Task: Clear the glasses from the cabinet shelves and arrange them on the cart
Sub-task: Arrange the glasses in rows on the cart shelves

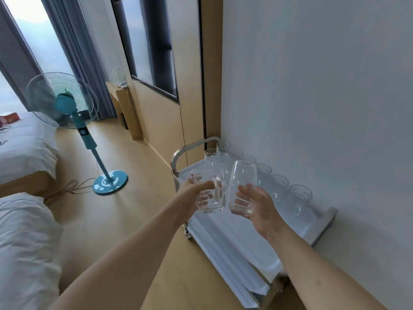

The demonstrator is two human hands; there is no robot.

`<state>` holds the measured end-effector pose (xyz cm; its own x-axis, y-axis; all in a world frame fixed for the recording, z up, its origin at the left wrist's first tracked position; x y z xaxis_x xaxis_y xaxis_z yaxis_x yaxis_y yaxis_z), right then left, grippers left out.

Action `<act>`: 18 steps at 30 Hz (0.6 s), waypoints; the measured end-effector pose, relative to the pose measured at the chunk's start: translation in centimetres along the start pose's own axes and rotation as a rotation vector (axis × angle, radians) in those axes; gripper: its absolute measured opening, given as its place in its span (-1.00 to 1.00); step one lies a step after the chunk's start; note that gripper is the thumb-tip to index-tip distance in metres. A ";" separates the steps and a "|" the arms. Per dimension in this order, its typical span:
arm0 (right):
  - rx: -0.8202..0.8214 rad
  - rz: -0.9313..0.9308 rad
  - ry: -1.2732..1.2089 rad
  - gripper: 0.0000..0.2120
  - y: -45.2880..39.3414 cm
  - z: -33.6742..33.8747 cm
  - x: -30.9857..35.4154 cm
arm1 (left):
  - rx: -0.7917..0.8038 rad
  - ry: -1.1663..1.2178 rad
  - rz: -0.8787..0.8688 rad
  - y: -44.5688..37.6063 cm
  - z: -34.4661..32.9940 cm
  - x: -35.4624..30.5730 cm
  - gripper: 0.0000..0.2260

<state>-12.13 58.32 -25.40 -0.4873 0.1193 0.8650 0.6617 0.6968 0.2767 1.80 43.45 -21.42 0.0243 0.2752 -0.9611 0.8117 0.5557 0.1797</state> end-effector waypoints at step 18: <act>-0.685 0.068 -0.033 -0.32 -10.3 0.3 -4.6 | 0.336 -0.311 0.235 -21.3 3.0 4.1 -0.23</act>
<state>-16.85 50.85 -32.35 -0.4417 0.1764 0.8797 0.8972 0.0845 0.4335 -13.65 30.35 -29.79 0.3599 0.0874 -0.9289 0.9047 0.2104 0.3704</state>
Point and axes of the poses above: each hand's wrist, its own y-axis away from the middle knuckle, its own z-axis out of the back of the hand, x = y × z, the point moved 1 cm from there along -y, towards the middle knuckle
